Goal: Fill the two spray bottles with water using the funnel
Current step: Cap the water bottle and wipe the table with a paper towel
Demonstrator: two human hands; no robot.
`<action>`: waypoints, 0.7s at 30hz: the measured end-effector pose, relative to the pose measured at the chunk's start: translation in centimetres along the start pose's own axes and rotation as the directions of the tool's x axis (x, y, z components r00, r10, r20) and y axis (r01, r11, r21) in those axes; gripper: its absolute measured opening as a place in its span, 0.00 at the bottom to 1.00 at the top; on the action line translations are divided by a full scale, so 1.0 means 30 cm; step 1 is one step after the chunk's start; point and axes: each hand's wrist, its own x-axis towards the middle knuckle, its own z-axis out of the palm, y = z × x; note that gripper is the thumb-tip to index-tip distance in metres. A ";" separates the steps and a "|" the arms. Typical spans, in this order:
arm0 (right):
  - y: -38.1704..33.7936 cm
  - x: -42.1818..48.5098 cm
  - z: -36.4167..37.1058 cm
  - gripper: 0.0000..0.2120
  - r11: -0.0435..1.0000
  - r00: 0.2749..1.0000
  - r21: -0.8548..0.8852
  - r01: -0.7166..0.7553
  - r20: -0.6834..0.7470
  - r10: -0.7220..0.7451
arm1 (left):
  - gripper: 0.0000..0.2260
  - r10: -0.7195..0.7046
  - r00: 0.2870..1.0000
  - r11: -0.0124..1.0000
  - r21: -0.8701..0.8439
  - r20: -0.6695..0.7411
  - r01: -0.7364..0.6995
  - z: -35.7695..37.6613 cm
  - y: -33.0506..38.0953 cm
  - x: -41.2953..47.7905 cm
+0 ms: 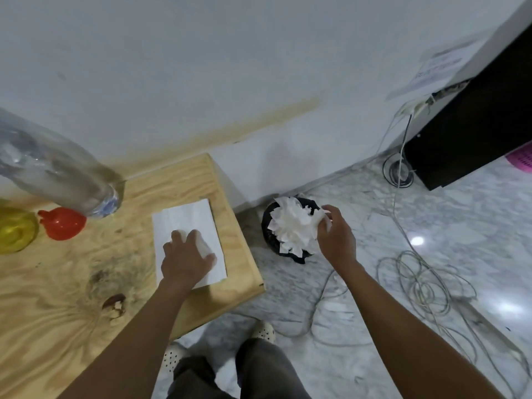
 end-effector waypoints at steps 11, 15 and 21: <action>0.118 0.257 0.121 0.24 0.973 0.953 -0.112 -0.202 0.205 0.222 | 0.27 -0.036 0.999 0.999 0.021 -0.029 0.037 0.046 -0.015 0.025; 0.133 0.245 0.140 0.21 0.978 0.961 -0.069 -0.194 0.186 0.204 | 0.29 -0.017 0.999 1.000 -0.007 -0.032 0.017 0.049 -0.019 0.021; 0.117 0.203 0.136 0.21 0.990 0.970 -0.064 -0.125 0.202 0.136 | 0.29 -0.005 0.999 1.000 0.031 -0.042 0.006 0.043 -0.015 0.009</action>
